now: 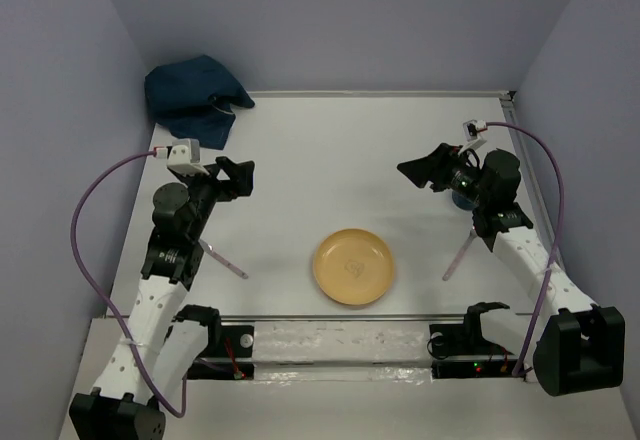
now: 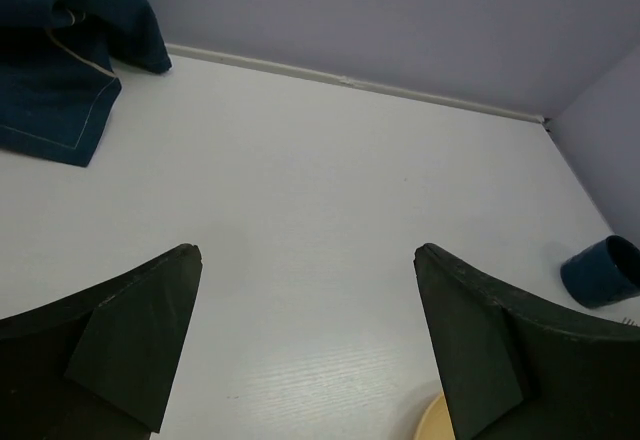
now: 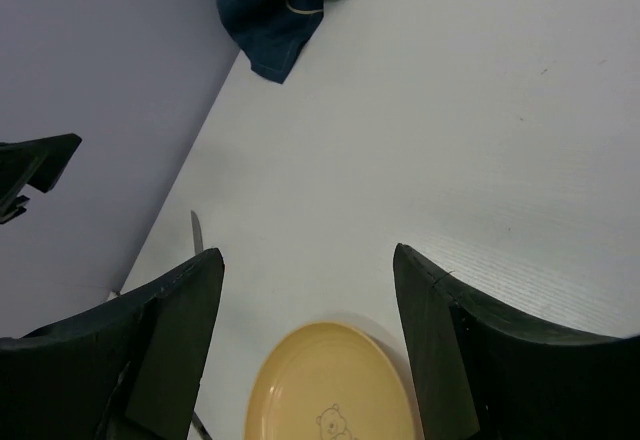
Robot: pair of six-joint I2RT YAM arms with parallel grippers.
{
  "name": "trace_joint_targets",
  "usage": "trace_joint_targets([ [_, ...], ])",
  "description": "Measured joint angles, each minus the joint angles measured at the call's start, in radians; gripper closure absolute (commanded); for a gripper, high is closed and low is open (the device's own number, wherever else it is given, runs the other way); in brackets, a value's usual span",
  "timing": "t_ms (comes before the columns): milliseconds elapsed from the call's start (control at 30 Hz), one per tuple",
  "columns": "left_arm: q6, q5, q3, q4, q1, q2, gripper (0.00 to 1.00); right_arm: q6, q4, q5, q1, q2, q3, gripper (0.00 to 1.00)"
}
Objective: Set the dinner table for one person
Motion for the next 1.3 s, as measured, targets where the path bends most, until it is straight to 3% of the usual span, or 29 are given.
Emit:
trace_joint_targets([
  [367, -0.106, -0.040, 0.108, 0.027, 0.029, 0.234, 0.01, -0.008, -0.016, 0.030, 0.007, -0.021, 0.000, 0.26],
  [800, -0.270, -0.333, 0.609, 0.097, 0.049, 0.920, 0.10, -0.045, -0.046, 0.067, 0.027, -0.005, 0.000, 0.26],
  [1033, -0.317, -0.455, 0.844, 0.097, 0.075, 1.187, 0.09, -0.055, -0.053, 0.075, 0.048, 0.033, 0.000, 0.26],
  [1300, -0.385, -0.494, 1.081, 0.053, 0.091, 1.442, 0.09, -0.068, -0.063, 0.082, 0.092, 0.074, 0.000, 0.26],
])
